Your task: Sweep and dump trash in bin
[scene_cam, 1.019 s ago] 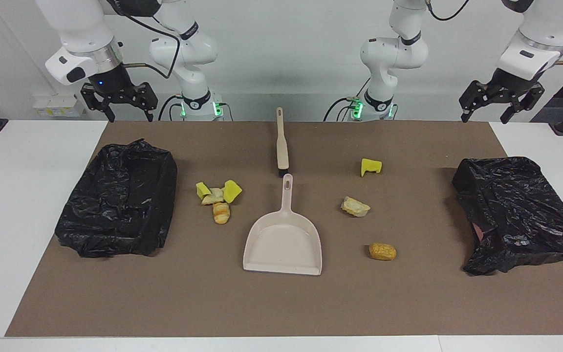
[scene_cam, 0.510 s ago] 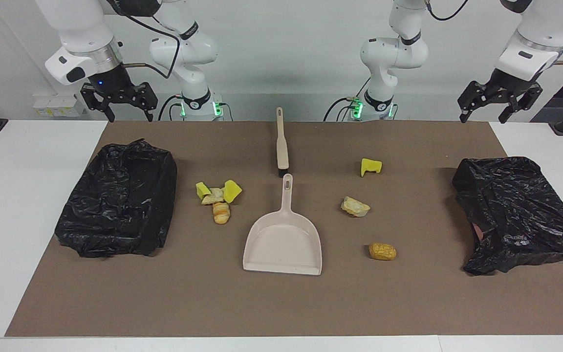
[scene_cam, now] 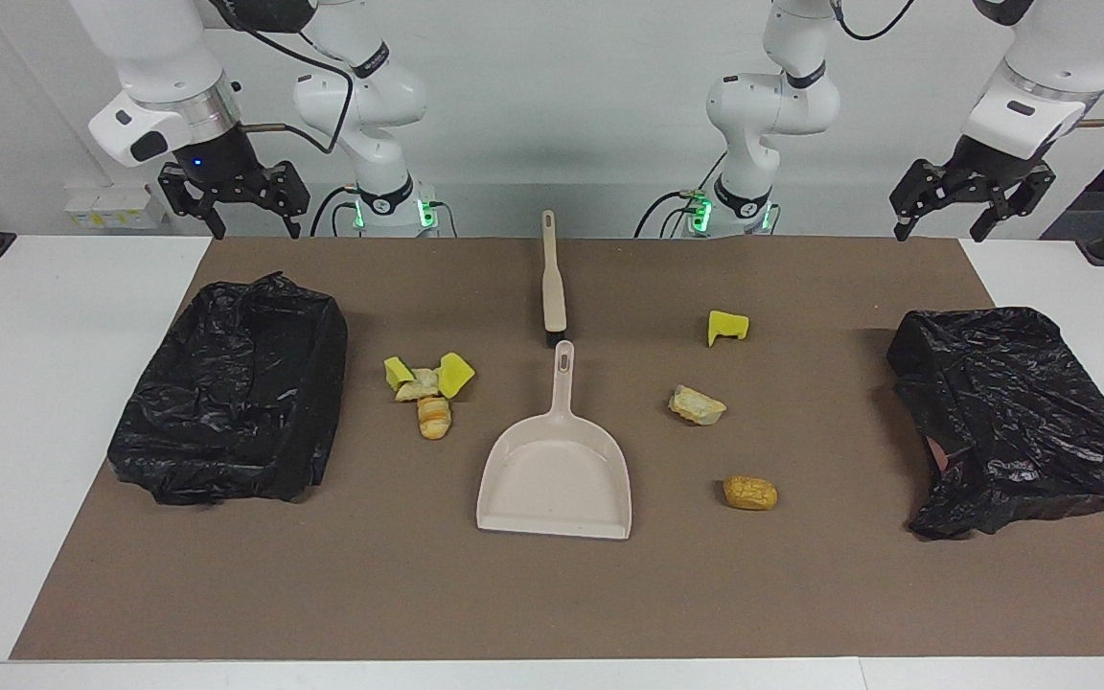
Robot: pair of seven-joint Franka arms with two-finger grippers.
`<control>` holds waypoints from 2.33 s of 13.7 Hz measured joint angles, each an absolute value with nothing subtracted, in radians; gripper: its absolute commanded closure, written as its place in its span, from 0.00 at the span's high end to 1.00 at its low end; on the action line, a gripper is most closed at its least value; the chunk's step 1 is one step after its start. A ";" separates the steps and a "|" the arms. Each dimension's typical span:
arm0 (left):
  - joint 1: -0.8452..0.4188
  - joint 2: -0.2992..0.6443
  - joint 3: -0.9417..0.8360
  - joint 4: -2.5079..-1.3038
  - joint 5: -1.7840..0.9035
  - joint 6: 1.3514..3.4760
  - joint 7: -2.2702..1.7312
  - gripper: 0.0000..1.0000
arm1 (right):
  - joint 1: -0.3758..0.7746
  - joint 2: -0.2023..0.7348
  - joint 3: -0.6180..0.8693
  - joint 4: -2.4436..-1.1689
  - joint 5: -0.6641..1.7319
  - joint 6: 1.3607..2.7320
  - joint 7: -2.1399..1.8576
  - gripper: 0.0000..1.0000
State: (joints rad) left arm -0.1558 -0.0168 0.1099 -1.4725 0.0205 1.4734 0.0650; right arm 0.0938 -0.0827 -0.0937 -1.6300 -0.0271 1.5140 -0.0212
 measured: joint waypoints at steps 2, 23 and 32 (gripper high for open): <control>-0.177 -0.022 0.107 -1.484 0.020 1.473 0.064 1.00 | 0.094 -0.083 -0.094 -1.630 -0.027 1.514 -0.021 1.00; -1.068 -0.090 0.056 -2.250 0.002 2.110 -0.855 1.00 | 0.094 -0.083 -0.095 -1.632 -0.027 1.516 -0.021 1.00; -1.230 0.013 0.056 -2.312 0.002 2.270 -1.003 0.98 | 0.100 -0.084 -0.100 -1.633 -0.027 1.516 -0.021 1.00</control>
